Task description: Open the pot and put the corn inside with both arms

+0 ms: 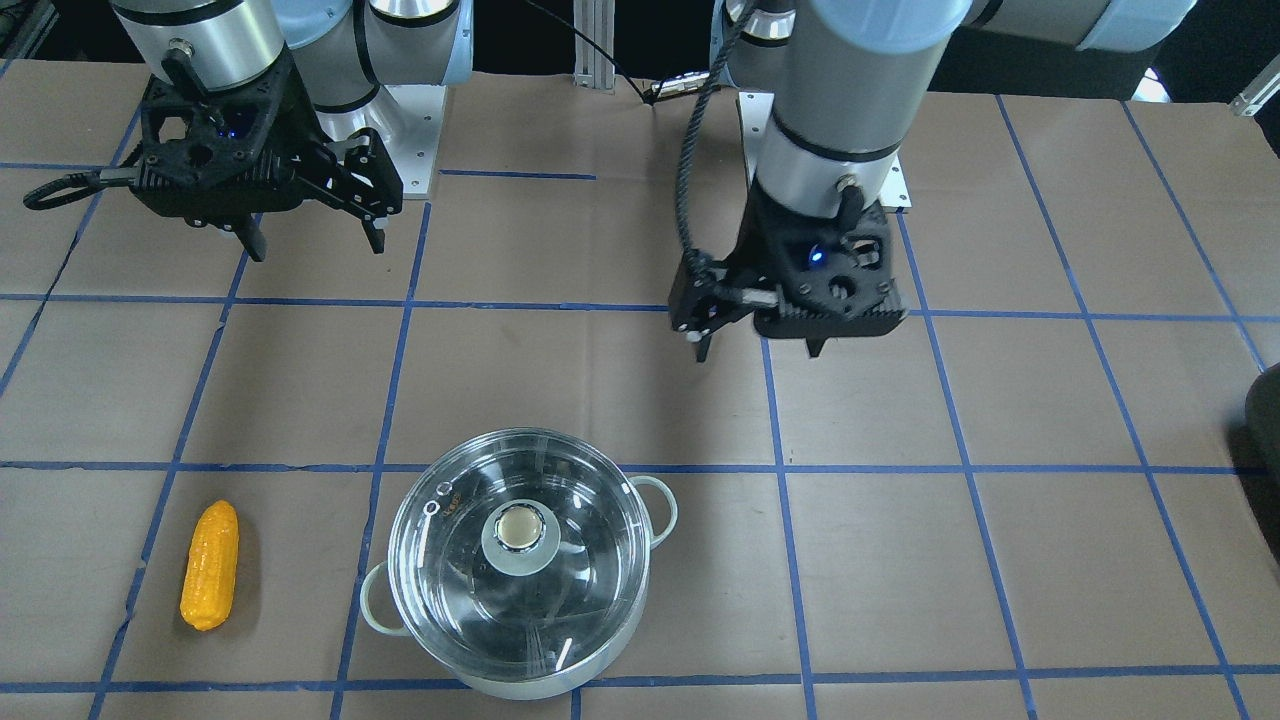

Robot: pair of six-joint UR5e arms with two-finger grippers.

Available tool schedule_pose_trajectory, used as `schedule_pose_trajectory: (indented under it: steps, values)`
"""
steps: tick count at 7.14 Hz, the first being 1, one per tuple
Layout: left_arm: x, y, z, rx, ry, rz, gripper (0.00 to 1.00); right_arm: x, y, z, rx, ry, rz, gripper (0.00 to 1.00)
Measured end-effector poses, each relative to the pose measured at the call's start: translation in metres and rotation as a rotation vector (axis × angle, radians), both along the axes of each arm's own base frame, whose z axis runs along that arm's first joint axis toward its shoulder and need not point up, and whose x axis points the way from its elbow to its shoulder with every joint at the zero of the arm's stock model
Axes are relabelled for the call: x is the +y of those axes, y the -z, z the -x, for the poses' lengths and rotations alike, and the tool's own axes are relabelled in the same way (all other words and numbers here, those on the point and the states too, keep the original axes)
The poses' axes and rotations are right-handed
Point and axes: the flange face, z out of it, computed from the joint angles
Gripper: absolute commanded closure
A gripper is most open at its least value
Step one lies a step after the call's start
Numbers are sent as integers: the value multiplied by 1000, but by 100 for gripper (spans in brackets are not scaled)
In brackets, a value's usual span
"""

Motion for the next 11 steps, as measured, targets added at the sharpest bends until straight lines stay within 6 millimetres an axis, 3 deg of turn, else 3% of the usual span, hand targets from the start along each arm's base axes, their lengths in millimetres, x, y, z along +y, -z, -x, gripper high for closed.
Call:
schedule_pose_trajectory:
  steps: [1, 3, 4, 6, 8, 9, 10, 11]
  values:
    - [-25, 24, 40, 27, -19, 23, 0, -7, 4, 13, 4, 16, -3, 1]
    - [-61, 67, 97, 66, -57, 50, 0, -43, 30, 78, 8, 59, -39, 3]
    - [-73, 81, 112, 87, -78, 52, 0, -75, 65, 113, 3, 75, -72, 6]
    - [-89, 105, 127, 125, -109, 57, 0, -142, 174, 165, -2, 33, -94, 11]
    - [-91, 117, 135, 138, -119, 49, 0, -173, 259, 187, -20, 23, -59, 14]
    - [-91, 123, 138, 140, -122, 43, 2, -178, 289, 189, -31, 19, -27, 32]
    - [-91, 126, 140, 140, -121, 41, 8, -179, 309, 188, -35, 17, -10, 59]
    - [-92, 128, 141, 140, -117, 42, 24, -179, 318, 188, -37, 16, -6, 84]
